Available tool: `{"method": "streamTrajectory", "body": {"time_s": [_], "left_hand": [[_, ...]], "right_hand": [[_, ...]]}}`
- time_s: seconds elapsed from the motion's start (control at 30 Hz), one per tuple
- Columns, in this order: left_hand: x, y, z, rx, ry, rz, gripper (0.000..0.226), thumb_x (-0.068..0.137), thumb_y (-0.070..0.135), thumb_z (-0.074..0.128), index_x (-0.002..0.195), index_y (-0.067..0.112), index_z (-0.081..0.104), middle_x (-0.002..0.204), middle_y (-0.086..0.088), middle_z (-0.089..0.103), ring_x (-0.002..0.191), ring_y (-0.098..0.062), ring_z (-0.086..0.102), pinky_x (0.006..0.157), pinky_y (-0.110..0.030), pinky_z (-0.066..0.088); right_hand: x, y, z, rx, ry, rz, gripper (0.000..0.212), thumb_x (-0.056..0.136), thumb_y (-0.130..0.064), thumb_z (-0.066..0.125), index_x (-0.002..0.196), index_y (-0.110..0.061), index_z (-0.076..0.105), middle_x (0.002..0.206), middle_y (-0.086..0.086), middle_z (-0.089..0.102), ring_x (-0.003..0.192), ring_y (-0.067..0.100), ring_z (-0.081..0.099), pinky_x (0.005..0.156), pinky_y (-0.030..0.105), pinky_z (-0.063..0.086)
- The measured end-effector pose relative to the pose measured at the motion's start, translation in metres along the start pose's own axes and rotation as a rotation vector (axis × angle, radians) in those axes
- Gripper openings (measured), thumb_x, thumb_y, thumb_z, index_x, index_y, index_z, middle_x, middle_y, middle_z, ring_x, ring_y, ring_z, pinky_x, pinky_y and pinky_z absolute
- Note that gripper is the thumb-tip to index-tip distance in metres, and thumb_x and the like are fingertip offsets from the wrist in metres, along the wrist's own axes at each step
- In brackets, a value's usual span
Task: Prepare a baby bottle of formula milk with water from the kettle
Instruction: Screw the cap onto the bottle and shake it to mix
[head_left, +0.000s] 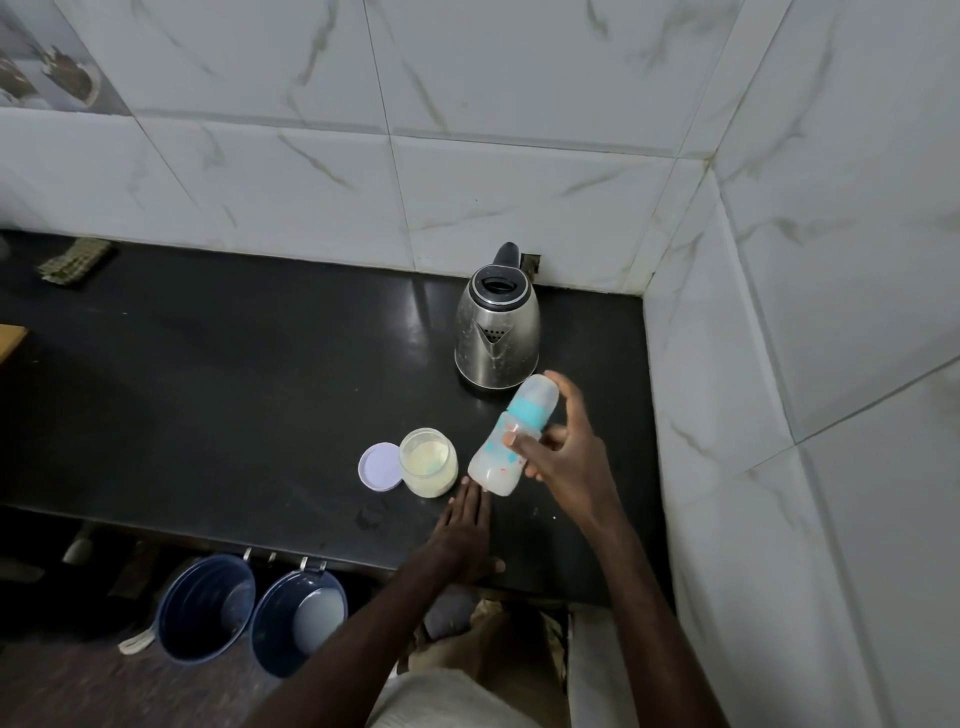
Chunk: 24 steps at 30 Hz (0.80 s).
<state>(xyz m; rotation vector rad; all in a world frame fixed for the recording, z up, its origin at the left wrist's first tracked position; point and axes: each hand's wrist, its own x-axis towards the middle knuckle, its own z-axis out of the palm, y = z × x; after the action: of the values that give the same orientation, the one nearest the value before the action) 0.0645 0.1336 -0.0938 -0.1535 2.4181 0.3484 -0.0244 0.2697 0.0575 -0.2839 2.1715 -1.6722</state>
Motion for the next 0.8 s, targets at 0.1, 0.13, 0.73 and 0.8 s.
{"method": "streamTrajectory", "body": {"time_s": [0.1,0.13,0.73,0.8], "left_hand": [[0.0,-0.003,0.001,-0.008,0.008,0.008,0.116,0.096,0.054,0.062,0.158,0.001,-0.02,0.164,-0.024,-0.031,0.154,-0.037,-0.026,0.128,-0.048,-0.003],[0.0,-0.003,0.001,-0.013,-0.003,0.002,0.115,0.097,0.053,0.062,0.159,0.001,-0.019,0.165,-0.023,-0.028,0.155,-0.037,-0.024,0.127,-0.048,-0.003],[0.001,-0.003,-0.001,-0.029,-0.052,-0.001,0.109,0.097,0.053,0.061,0.161,0.002,-0.012,0.17,-0.024,-0.014,0.158,-0.038,-0.013,0.128,-0.051,-0.002],[0.001,-0.002,0.003,-0.026,0.013,0.008,0.115,0.095,0.054,0.063,0.16,0.001,-0.016,0.168,-0.024,-0.021,0.157,-0.038,-0.019,0.128,-0.05,-0.001]], "right_hand": [[0.002,-0.002,0.007,0.073,0.119,0.026,0.08,0.09,-0.033,0.081,0.151,-0.051,0.033,0.112,-0.002,0.074,0.088,0.014,0.078,0.066,0.024,0.062],[0.003,-0.003,0.008,0.063,0.081,0.029,0.08,0.089,-0.033,0.081,0.151,-0.051,0.033,0.11,-0.001,0.075,0.083,0.013,0.077,0.064,0.023,0.061],[0.004,-0.011,0.004,-0.047,-0.208,0.018,0.074,0.085,-0.033,0.083,0.143,-0.052,0.04,0.086,0.001,0.077,0.059,0.013,0.066,0.064,0.027,0.059],[0.005,-0.011,0.008,0.043,-0.02,0.026,0.072,0.087,-0.036,0.082,0.144,-0.05,0.04,0.088,0.002,0.078,0.059,0.012,0.068,0.061,0.026,0.057]]}}
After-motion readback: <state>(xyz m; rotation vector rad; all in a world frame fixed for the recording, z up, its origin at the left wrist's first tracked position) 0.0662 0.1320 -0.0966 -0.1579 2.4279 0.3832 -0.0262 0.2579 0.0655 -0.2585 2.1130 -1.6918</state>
